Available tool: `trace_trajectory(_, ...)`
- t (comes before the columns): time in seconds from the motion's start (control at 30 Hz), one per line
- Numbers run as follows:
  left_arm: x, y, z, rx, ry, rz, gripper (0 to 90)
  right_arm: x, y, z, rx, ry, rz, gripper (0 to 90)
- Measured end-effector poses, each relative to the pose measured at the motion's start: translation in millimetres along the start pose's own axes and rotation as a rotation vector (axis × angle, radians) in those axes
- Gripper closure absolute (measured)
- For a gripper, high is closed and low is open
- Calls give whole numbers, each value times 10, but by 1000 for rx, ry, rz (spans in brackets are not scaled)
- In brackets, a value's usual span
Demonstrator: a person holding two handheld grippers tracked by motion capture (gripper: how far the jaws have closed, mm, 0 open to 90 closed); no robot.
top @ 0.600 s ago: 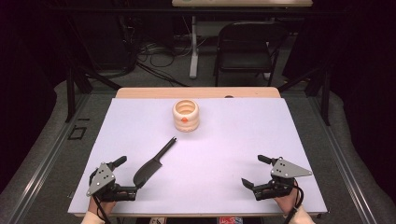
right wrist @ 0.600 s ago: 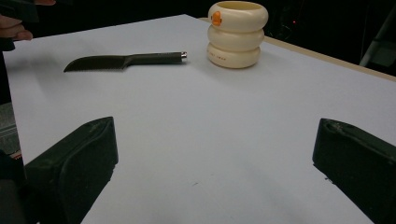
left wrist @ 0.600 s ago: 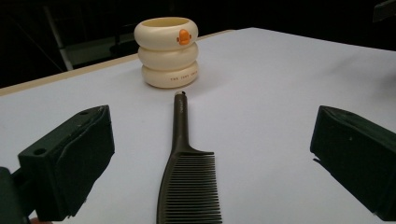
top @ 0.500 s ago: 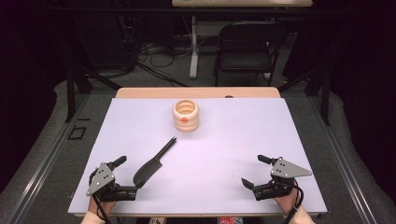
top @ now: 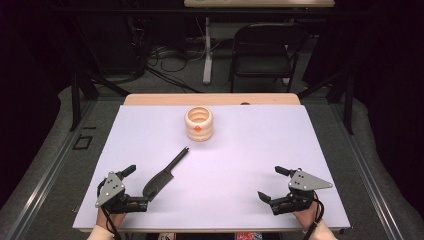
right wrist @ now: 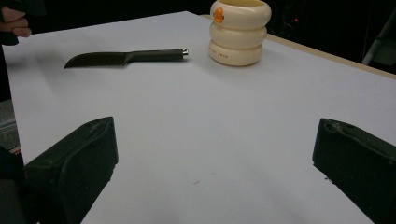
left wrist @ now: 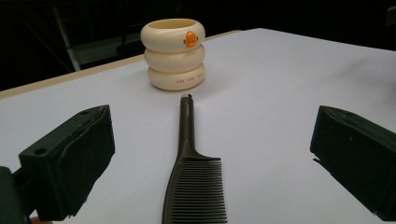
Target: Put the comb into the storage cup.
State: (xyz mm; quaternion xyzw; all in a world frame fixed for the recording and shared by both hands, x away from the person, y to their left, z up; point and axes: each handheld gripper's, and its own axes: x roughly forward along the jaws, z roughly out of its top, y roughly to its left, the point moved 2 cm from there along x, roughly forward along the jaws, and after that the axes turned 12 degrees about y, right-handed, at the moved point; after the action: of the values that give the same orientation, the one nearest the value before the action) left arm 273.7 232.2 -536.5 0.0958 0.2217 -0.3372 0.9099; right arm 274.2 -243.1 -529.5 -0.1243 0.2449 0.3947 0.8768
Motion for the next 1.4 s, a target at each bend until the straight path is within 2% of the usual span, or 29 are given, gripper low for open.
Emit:
trace_trajectory(0.27, 91, -6, 49, 0, 33, -6, 0, 6, -3, 1, -2, 1, -2, 0)
trace_trajectory(0.43, 138, 26, 90, -29, 50, -8, 0, 18, -2, 2, -2, 2, 0, 0)
trace_trajectory(0.83, 282, 88, 171, -61, 98, -10, 1, 8, -2, 4, -4, 0, -3, 0)
trace_trajectory(0.97, 361, 108, 222, -64, 120, -2, 1, 12, -2, 5, -5, 2, -3, 0)
trace_trajectory(1.27, 528, 115, 319, -75, 151, -14, 1, 20, -2, 7, -4, 3, -2, 0)
trace_trajectory(1.37, 604, 120, 354, -77, 173, 0, 0, 14, -4, 7, -3, 1, -5, 0)
trace_trajectory(1.4, 661, 134, 371, -77, 197, 14, 0, 15, -6, 8, -2, 0, -3, 0)
